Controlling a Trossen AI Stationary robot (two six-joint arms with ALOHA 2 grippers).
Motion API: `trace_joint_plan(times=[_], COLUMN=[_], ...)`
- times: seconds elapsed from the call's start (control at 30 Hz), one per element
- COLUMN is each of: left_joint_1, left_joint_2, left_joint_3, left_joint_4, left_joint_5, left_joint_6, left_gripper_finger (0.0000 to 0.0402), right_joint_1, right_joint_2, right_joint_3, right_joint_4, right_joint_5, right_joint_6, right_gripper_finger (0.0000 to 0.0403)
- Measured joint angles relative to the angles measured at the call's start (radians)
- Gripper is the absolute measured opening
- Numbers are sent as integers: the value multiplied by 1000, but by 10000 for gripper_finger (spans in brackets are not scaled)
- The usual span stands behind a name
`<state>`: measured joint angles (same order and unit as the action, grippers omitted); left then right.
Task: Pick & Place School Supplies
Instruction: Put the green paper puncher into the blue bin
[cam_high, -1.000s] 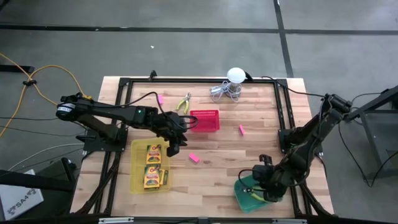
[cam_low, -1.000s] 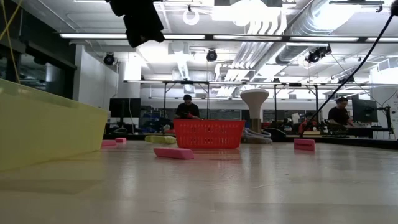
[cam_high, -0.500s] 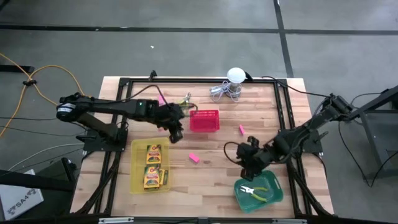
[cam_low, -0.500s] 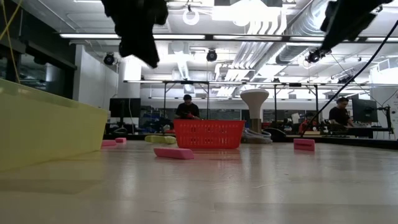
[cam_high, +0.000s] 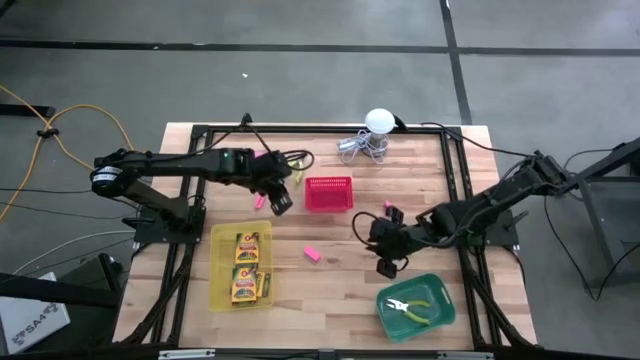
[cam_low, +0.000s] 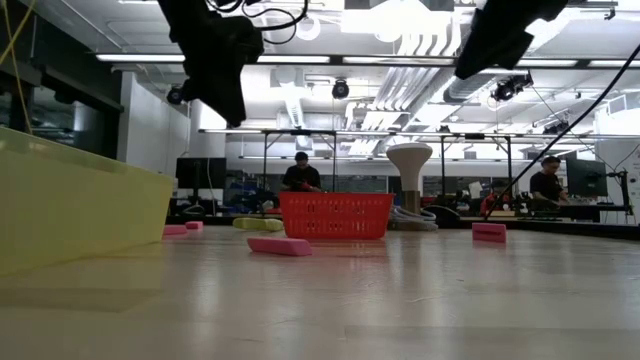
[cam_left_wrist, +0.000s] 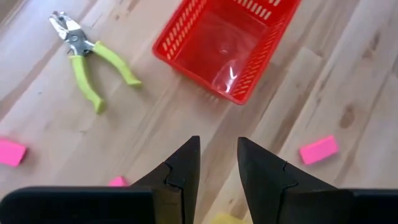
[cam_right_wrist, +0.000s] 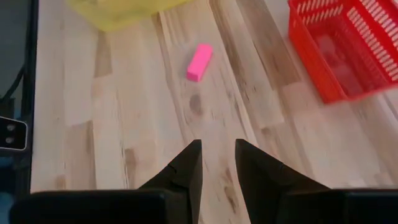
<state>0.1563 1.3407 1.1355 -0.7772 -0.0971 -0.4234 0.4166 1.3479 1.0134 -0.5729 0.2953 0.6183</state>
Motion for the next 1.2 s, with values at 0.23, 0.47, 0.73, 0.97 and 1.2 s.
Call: trace_joint_plan(times=[0.23, 0.47, 0.73, 0.97, 1.2], left_joint_1=[11, 14, 125, 223, 261], left_joint_2=[0, 8, 104, 196, 227], left_joint_3=[0, 0, 0, 0, 0], left_joint_4=[-7, 24, 21, 27, 51], left_joint_5=[-45, -98, -75, -92, -81], left_joint_6=[3, 32, 43, 79, 78], left_gripper_finger=[102, 102, 108, 116, 116], right_joint_1=[-34, -40, -40, -40, -40], right_joint_2=[0, 0, 0, 0, 0], right_joint_3=[0, 0, 0, 0, 0], right_joint_4=[63, 93, 100, 99, 99], right_joint_5=[-43, -42, -41, -43, -41], right_joint_6=[-75, -126, -126, -126, -127], right_gripper_finger=[84, 84, 84, 84, 84])
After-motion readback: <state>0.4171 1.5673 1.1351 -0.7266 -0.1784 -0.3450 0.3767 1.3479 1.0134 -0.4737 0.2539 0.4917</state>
